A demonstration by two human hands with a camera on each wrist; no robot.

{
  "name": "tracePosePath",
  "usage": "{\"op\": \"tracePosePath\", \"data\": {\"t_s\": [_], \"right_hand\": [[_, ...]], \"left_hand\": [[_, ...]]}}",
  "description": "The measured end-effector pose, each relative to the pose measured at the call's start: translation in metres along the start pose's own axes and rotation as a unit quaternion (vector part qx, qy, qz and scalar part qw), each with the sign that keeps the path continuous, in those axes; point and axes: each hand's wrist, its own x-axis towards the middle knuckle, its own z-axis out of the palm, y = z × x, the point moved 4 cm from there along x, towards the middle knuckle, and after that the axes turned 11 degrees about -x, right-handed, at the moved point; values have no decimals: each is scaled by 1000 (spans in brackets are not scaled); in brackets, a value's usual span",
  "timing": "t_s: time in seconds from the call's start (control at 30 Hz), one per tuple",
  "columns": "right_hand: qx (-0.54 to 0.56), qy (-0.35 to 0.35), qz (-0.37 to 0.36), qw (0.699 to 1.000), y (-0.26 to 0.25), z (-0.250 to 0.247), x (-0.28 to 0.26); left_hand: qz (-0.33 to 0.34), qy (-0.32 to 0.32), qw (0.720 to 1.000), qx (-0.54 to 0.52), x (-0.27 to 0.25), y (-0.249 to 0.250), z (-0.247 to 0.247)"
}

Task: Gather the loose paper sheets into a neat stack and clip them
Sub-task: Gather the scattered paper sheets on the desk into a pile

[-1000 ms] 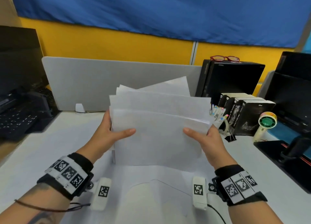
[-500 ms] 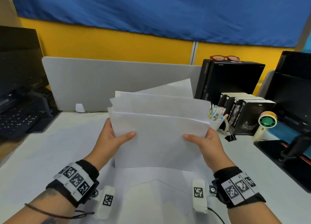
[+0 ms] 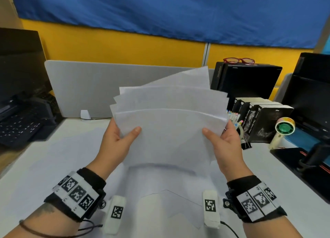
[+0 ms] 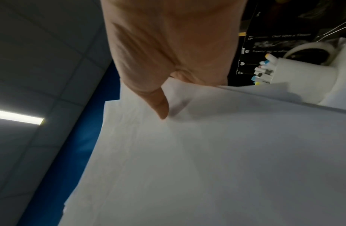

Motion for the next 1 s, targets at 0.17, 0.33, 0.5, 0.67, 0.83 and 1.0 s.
{"op": "tracePosePath", "data": {"t_s": [0.17,0.33,0.5,0.67,0.83,1.0], "right_hand": [[-51,-13,65,997,26,-3,-5],[-40,6,72,997,22,0,-4],[-54,1,76,996,23,-2,-5],[-50,22,48,997,8,-1,-6],[-80,28,62,995,23,0,-6],[-105,32,69,992,32,8,-13]], "left_hand": [[-103,-26,994,32,-1,-31,-17],[-100,5,995,13,-3,-35,-15],[-92,-12,996,7,-1,-26,-19],[-62,-1,998,4,-1,-14,-10],[-73,-14,997,18,-1,-25,-8],[-93,-25,995,39,-1,-35,-8]]}}
